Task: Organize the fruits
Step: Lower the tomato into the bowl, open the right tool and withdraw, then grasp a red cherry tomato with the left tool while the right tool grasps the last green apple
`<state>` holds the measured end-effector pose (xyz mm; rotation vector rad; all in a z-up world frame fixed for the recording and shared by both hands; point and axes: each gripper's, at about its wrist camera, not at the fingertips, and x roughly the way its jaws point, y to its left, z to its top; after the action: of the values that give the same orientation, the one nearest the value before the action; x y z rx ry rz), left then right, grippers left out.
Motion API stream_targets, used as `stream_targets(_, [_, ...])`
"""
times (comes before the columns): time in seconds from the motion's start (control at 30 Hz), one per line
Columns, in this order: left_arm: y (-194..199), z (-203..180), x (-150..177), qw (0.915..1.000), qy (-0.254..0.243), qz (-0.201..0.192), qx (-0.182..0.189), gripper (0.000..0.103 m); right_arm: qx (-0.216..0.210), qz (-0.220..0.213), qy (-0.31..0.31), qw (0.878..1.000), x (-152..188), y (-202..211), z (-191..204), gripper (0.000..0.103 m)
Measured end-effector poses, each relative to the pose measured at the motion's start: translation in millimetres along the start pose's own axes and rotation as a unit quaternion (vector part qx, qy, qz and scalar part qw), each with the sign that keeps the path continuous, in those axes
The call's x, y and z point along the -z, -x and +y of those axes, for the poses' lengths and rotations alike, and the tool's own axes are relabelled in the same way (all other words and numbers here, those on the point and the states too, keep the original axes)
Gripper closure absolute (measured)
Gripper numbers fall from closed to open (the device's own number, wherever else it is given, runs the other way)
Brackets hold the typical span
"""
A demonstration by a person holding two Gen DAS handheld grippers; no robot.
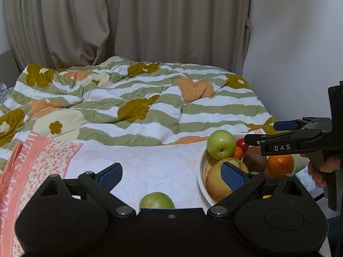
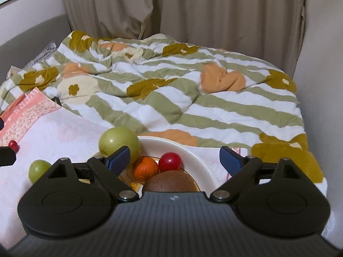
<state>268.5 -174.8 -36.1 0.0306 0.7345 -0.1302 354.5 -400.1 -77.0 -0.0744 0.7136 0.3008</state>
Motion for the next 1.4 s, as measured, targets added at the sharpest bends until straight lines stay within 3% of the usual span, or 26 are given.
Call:
stream_targets(0.37, [52.3, -10.8, 8.5, 0.9991, -0.007, -0.042, 0.0, 0.003, 0.013, -0.024, -0.038, 0.999, -5.9, 77.8, 8.2, 0.0])
stream_targets(0.73, [128.6, -2.7, 38.3, 0.9961, 0.006, -0.084, -0.027, 0.0, 0.016, -0.051, -0.029, 0.998, 6.3, 164.8, 53.0, 0.0])
stream_targets(1.03, [169.4, 39.5, 63.1, 0.9941, 0.013, -0.082, -0.07, 0.0, 0.02, -0.055, -0.029, 0.998, 24.2, 199.6, 102.2, 0.0])
stream_targets(1.23, [175.2, 81.5, 71.5, 0.9952, 0.018, -0.074, -0.062, 0.0, 0.041, -0.053, -0.05, 0.997, 32.4, 203.9, 132.6, 0.0])
stream_targets(1.4, [173.4, 117.2, 70.8, 0.9962, -0.008, -0.075, -0.044, 0.0, 0.074, -0.044, -0.072, 0.994, 34.2, 197.5, 159.7, 0.0])
